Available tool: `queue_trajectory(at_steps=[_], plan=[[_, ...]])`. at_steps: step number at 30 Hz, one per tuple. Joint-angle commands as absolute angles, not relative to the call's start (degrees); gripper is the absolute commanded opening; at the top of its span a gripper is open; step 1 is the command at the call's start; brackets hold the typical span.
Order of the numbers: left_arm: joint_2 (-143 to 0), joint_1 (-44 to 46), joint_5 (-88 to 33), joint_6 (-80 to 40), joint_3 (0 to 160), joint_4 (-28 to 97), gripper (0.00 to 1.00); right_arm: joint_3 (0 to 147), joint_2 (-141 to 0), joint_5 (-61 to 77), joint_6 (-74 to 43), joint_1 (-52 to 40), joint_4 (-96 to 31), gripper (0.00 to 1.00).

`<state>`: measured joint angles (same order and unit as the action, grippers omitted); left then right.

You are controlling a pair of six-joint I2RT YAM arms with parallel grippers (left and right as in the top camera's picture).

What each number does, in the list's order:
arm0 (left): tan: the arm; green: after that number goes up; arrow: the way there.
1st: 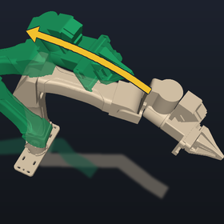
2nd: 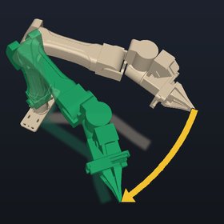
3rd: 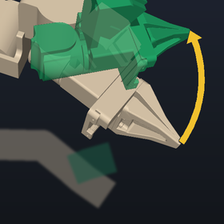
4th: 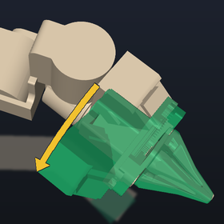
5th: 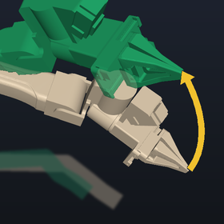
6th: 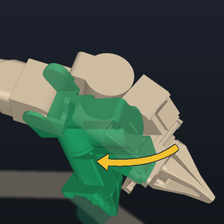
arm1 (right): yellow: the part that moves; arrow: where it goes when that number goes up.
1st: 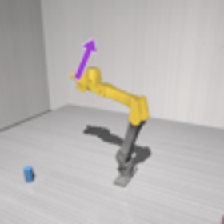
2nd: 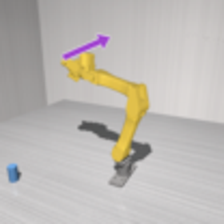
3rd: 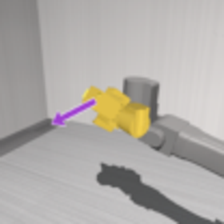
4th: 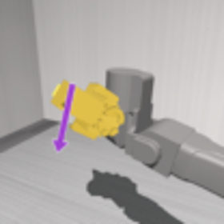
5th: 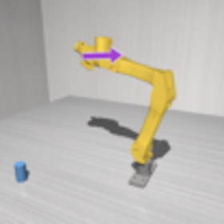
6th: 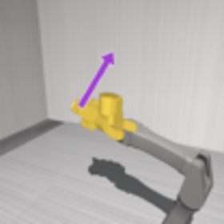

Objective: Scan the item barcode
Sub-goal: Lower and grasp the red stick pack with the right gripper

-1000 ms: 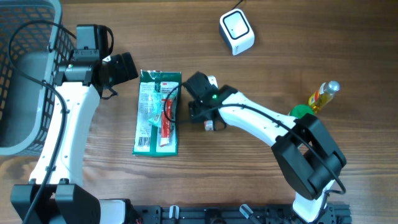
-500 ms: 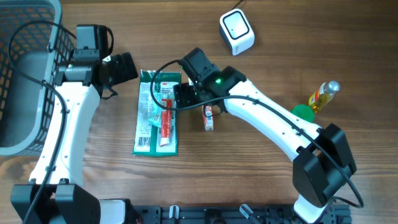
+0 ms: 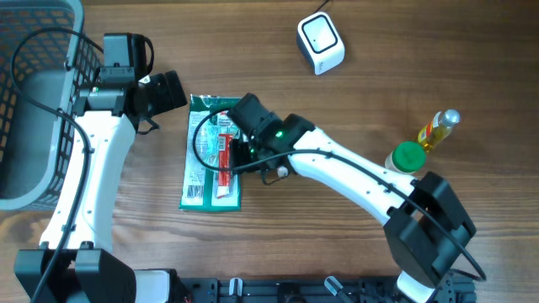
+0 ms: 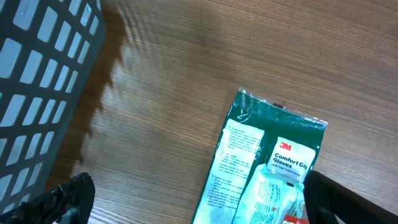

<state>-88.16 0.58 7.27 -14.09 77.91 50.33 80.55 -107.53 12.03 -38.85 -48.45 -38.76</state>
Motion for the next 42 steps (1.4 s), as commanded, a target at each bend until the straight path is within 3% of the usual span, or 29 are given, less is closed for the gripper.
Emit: queue_trajectory(at_steps=[1, 11, 14, 17, 30, 36, 42], plan=[[-88.29, 0.25, 7.57, -14.61, 78.22, 50.22, 1.00, 79.90, -108.18, 12.99, -40.99, -50.39, -37.89, 0.50], [-88.29, 0.25, 7.57, -14.61, 78.22, 50.22, 1.00, 79.75, -113.08, 13.04, -45.17, -54.30, -37.01, 0.48], [-88.29, 0.25, 7.57, -14.61, 78.22, 50.22, 1.00, 79.75, -114.65, 13.02, -45.19, -55.37, -36.25, 0.40], [-88.29, 0.25, 7.57, -14.61, 78.22, 50.22, 1.00, 79.75, -116.20, 12.97, -45.19, -56.23, -35.92, 0.39], [-88.29, 0.25, 7.57, -14.61, 78.22, 50.22, 1.00, 79.75, -117.23, 10.41, -45.04, -56.29, -35.20, 0.38], [-88.29, 0.25, 7.57, -14.61, 78.22, 50.22, 1.00, 79.75, -117.23, 6.83, -45.04, -56.29, -35.20, 0.30], [-88.29, 0.25, 7.57, -14.61, 78.22, 50.22, 1.00, 79.75, -118.21, 6.85, -45.01, -56.29, -34.96, 0.29]])
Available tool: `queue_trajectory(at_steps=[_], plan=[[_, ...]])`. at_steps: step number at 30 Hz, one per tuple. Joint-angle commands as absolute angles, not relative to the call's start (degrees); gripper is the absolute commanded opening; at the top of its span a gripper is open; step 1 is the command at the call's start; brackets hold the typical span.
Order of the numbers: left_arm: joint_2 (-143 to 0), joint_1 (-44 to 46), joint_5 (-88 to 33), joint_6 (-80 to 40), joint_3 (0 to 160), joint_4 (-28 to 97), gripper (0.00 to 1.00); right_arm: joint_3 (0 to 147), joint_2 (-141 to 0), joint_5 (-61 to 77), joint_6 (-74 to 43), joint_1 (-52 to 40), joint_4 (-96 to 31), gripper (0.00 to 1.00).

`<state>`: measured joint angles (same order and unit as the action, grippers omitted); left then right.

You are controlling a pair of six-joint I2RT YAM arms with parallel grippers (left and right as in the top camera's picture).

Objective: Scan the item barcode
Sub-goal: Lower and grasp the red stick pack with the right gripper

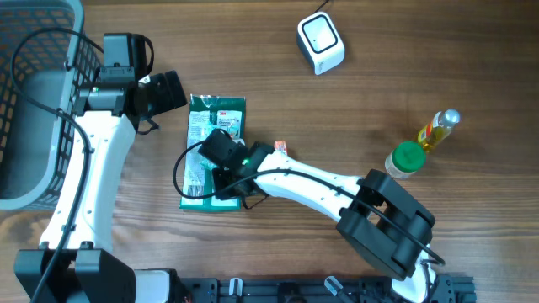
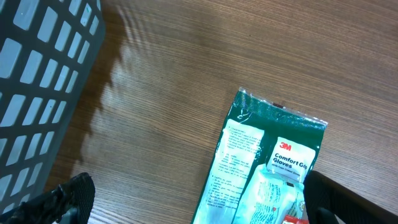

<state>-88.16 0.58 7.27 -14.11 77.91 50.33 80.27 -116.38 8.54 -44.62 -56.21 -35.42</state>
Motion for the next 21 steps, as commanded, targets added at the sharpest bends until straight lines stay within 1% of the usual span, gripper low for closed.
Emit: queue_trajectory(at_steps=[1, 13, 17, 21], plan=[[-88.29, 0.25, 7.55, -14.61, 78.22, 50.22, 1.00, 79.75, -118.48, 6.87, -45.08, -56.29, -34.92, 0.29], [-88.29, 0.25, 7.57, -14.61, 78.22, 50.22, 1.00, 79.72, -119.07, 7.25, -45.01, -56.29, -33.52, 0.28], [-88.29, 0.25, 7.57, -14.61, 78.22, 50.22, 1.00, 79.13, -119.07, 6.83, -45.01, -56.29, -32.91, 0.22], [-88.29, 0.25, 7.57, -14.61, 78.22, 50.22, 1.00, 77.01, -119.07, 6.87, -45.01, -56.29, -29.95, 0.22]])
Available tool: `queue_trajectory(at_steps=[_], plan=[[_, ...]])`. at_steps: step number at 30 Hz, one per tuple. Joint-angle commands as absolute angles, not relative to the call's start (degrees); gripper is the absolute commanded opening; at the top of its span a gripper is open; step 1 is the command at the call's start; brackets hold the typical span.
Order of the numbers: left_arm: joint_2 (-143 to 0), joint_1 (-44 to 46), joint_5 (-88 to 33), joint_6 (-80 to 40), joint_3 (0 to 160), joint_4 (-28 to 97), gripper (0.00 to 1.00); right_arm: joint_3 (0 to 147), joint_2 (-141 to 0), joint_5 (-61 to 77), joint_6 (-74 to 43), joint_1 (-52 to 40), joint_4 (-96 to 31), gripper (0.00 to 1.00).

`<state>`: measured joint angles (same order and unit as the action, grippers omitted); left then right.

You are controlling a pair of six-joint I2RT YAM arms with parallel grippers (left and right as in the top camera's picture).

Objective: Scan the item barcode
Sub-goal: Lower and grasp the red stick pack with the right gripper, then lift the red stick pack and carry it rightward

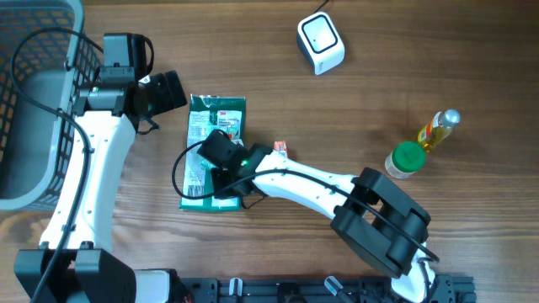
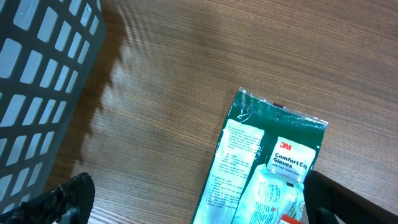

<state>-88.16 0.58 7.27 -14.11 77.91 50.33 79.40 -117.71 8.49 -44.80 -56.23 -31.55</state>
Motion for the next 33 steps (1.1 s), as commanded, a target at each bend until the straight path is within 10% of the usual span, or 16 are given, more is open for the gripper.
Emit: queue_trajectory(at_steps=[1, 9, 33], plan=[[-88.29, 0.25, 7.57, -14.61, 78.22, 50.22, 1.00, 76.62, -119.07, 6.87, -45.01, -56.29, -29.65, 0.21], [-88.29, 0.25, 7.57, -14.61, 78.22, 50.22, 1.00, 77.14, -118.37, 10.50, -44.93, -55.64, -29.85, 0.04], [-88.29, 0.25, 7.57, -14.61, 78.22, 50.22, 1.00, 77.23, -98.67, 17.69, -12.82, -36.07, -50.70, 0.04]])
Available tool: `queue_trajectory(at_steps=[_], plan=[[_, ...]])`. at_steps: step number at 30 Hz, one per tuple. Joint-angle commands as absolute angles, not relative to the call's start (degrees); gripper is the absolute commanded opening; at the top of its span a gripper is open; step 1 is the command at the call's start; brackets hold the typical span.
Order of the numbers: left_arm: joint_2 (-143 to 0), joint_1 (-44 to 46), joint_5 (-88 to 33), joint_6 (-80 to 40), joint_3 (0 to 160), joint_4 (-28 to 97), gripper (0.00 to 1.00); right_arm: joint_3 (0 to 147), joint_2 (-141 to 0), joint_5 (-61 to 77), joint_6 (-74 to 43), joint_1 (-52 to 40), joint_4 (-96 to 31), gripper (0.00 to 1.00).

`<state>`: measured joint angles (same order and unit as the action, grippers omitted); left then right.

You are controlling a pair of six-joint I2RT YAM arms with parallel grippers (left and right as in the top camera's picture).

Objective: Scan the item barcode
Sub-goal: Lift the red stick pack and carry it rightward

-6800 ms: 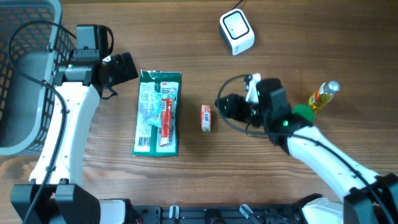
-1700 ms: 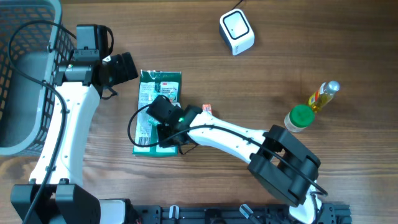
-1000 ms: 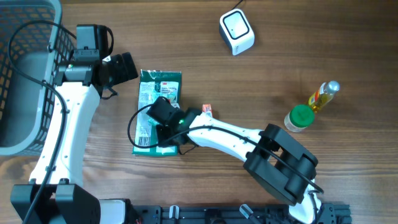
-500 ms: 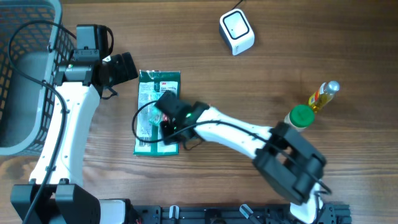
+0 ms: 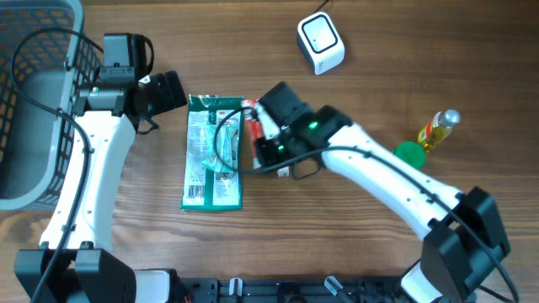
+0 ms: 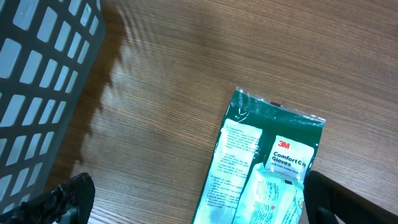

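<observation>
My right gripper point(image 5: 253, 126) is shut on a slim red and white pack point(image 5: 249, 111), held just off the upper right edge of a green glove package point(image 5: 202, 160). That package lies flat on the table with a clear printed pouch point(image 5: 224, 145) on top. The white barcode scanner point(image 5: 321, 44) stands at the back, to the right of the gripper. My left gripper point(image 6: 199, 211) hangs open over the package's top end point(image 6: 273, 124), its dark fingers point(image 6: 65, 198) wide apart with nothing between them. The red pack does not show in the left wrist view.
A grey mesh basket point(image 5: 34, 109) fills the far left. A yellow bottle point(image 5: 438, 129) and a green-capped jar point(image 5: 410, 155) stand at the right, beside the right arm. A black rail runs along the table's front edge point(image 5: 278, 290).
My right gripper was low over the green package's lower right part. It is now at the package's upper right edge, shut on the red and white pack. The green package has shifted slightly.
At first the red and white pack lay on the green package with my right gripper over it. At the two later moments the gripper sat at the package's lower right with the arm folded. Now it holds the pack beside the package. The left arm has stayed still.
</observation>
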<state>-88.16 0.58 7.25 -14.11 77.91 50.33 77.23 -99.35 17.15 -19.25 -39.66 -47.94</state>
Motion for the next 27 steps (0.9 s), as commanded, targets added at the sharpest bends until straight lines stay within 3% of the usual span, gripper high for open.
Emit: queue_trajectory(at_steps=[1, 9, 17, 25, 27], plan=[[-88.29, 0.25, 7.57, -14.61, 78.22, 50.19, 1.00, 77.23, -98.67, 17.69, -11.84, -35.35, -51.62, 0.04], [-88.29, 0.25, 7.57, -14.61, 78.22, 50.22, 1.00, 77.12, -98.67, 17.91, -7.18, -28.93, -57.58, 0.04], [-88.29, 0.25, 7.57, -14.61, 78.22, 50.22, 1.00, 77.12, -98.70, 18.28, 0.36, -28.69, -58.72, 0.04], [-88.29, 0.25, 7.57, -14.61, 78.22, 50.22, 1.00, 77.12, -98.70, 32.86, 26.39, -28.69, -62.61, 0.04], [-88.29, 0.25, 7.57, -14.61, 78.22, 50.22, 1.00, 77.12, -98.70, 32.99, 27.18, -28.69, -62.98, 0.04]])
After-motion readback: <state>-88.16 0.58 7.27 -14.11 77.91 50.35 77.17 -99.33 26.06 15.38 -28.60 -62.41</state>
